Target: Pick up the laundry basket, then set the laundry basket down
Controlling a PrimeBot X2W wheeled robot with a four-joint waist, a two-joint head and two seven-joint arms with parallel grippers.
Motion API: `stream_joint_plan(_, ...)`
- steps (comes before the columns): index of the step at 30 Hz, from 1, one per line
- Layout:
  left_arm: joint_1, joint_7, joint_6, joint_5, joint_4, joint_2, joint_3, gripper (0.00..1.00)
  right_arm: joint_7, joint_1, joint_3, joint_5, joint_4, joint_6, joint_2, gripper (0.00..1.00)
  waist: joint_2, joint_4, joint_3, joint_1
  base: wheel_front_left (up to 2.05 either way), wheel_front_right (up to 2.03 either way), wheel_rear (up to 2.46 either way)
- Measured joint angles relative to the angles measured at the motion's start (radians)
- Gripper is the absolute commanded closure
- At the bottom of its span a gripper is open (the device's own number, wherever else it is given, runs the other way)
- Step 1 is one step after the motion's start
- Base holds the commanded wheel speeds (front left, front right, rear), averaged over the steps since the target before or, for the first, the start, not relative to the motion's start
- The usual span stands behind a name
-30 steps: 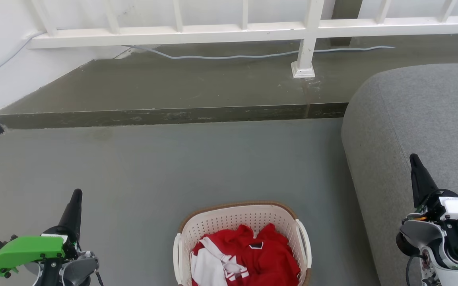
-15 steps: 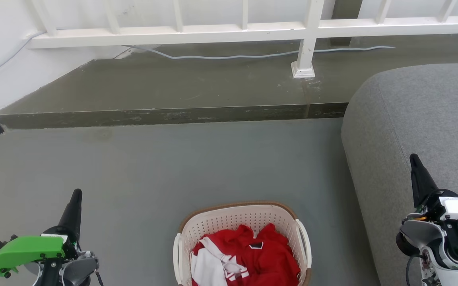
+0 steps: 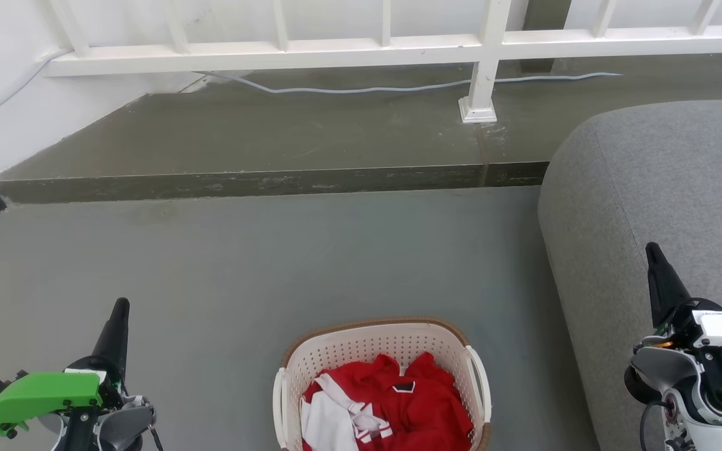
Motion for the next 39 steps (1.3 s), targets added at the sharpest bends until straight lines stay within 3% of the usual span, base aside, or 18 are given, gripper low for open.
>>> stream_joint_plan(39, 0.000, 0.000, 0.000, 0.000, 0.000, 0.000, 0.001, 1.00, 0.000, 0.000, -0.001, 0.000, -0.001, 0.000, 0.001, 1.00, 0.0000, 0.000, 0.000, 0.0000, 0.00, 0.00, 0.00)
